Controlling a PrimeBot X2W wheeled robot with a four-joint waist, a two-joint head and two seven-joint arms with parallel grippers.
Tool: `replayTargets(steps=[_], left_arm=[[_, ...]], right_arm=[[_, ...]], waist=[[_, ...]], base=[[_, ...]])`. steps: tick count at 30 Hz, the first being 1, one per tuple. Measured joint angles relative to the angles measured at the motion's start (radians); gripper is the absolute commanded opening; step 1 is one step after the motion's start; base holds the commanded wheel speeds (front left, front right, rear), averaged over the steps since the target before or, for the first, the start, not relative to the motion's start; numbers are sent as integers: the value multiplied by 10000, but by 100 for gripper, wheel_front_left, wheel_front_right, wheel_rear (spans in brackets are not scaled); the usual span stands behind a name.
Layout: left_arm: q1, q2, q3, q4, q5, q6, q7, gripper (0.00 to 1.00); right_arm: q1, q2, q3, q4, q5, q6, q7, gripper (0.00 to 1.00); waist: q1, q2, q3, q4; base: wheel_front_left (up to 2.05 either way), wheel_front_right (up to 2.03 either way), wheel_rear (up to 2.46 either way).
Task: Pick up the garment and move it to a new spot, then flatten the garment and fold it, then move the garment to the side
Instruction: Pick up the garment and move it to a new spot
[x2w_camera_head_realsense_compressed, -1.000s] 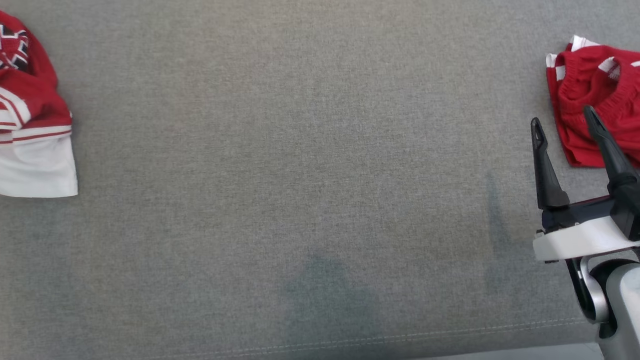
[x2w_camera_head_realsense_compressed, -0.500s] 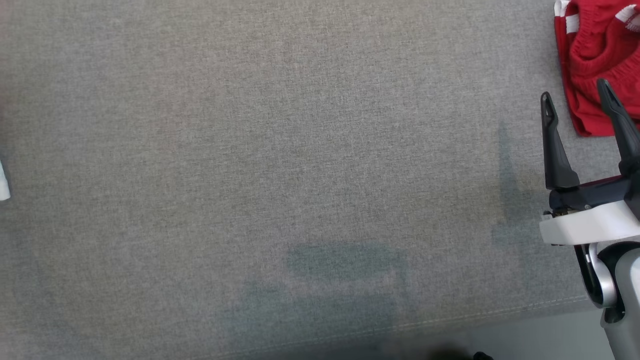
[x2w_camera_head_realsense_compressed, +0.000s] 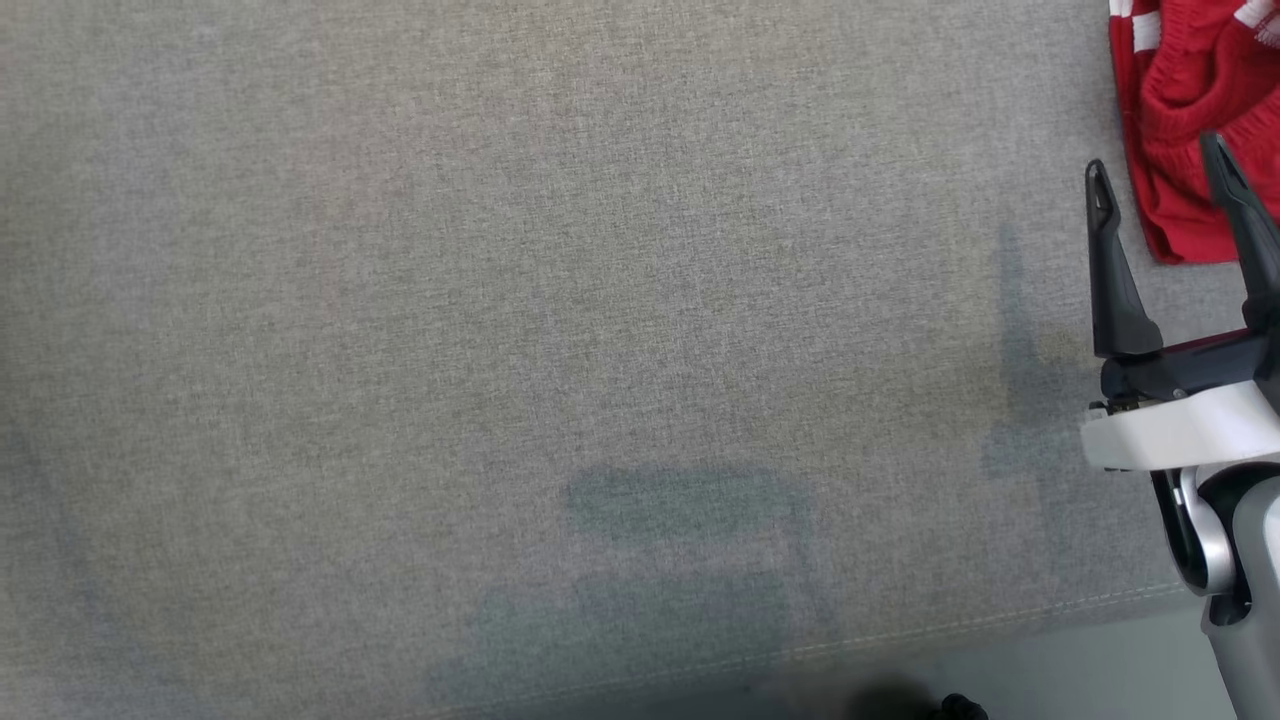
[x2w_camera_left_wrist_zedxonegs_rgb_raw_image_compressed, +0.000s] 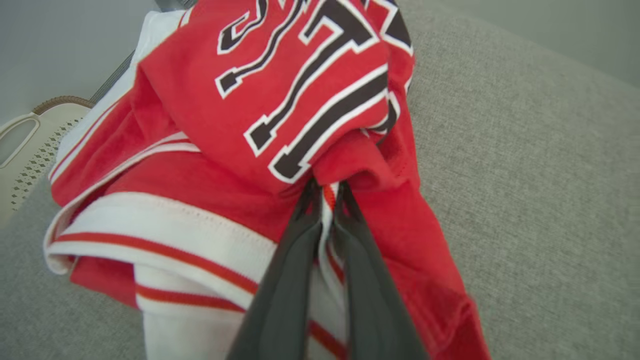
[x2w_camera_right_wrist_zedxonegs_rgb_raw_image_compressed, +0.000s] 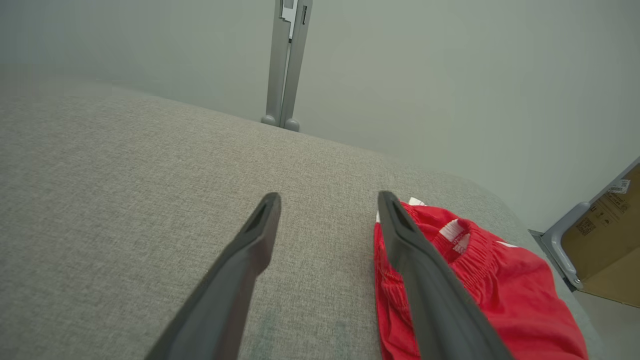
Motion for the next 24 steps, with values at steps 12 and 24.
replayTargets(steps=[12,24], left_arm=[[-872,-470,-842,-318,157,-535,-1371,0],[-1893,-2046,-2397,-708,-529,-2242,-1988,0]], right_arm=[[-270,236,138,719,13,0,-368,100],[-439,775,518,1532,355,29,-807,100]], waist=[[0,0,-724,85],[0,0,-2162,172]], base=[[0,0,0],[0,0,0]])
